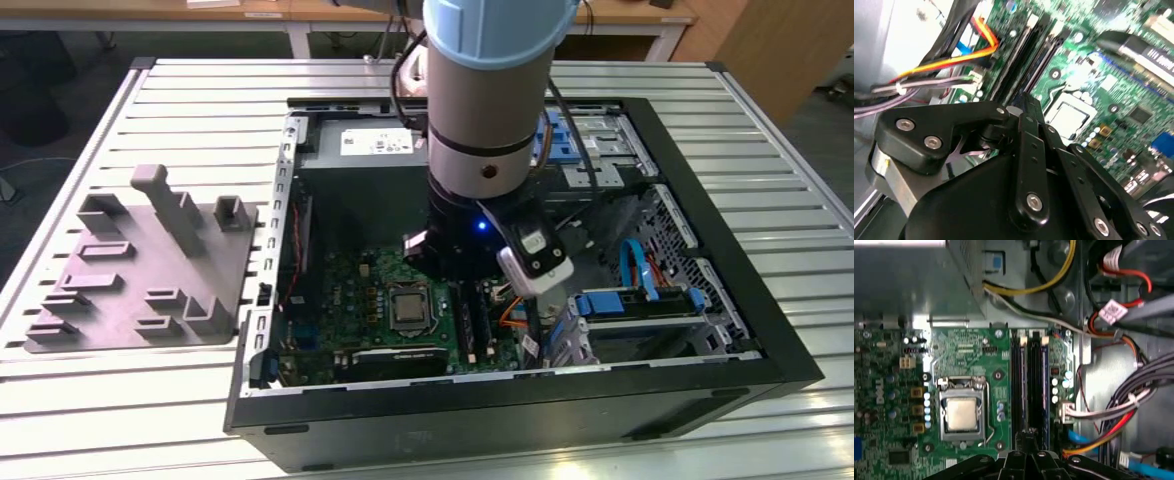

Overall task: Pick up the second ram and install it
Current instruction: 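Press down the second ram until it locks into place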

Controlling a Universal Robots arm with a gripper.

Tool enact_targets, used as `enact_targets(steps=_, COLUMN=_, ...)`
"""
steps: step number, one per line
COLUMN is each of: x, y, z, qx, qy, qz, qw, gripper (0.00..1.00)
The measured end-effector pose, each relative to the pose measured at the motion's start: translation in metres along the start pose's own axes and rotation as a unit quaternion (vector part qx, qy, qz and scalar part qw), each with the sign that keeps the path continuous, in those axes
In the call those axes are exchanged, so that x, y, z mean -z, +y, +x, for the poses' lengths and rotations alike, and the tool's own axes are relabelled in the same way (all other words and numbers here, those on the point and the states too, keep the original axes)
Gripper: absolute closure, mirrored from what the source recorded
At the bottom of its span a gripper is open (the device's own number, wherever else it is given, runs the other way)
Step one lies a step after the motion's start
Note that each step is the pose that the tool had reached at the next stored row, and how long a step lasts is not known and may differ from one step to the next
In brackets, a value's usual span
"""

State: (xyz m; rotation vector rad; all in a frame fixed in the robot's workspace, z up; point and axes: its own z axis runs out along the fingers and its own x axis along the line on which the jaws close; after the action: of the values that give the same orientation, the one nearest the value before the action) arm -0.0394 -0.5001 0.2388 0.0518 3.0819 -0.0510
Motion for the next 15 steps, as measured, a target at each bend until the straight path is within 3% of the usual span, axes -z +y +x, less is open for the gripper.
enact_targets(steps=7, x=-0.0007, y=-0.0148, z=-0.0004, qx=0.000, qy=0.0018, qz=0.0001, qw=1.0000, gripper=0.90)
enact_targets(steps=15, x=-0.0011, y=-0.0163, z=-0.0040, qx=0.000, qy=0.0024, qz=0.0001, qw=1.0000, gripper=0.90)
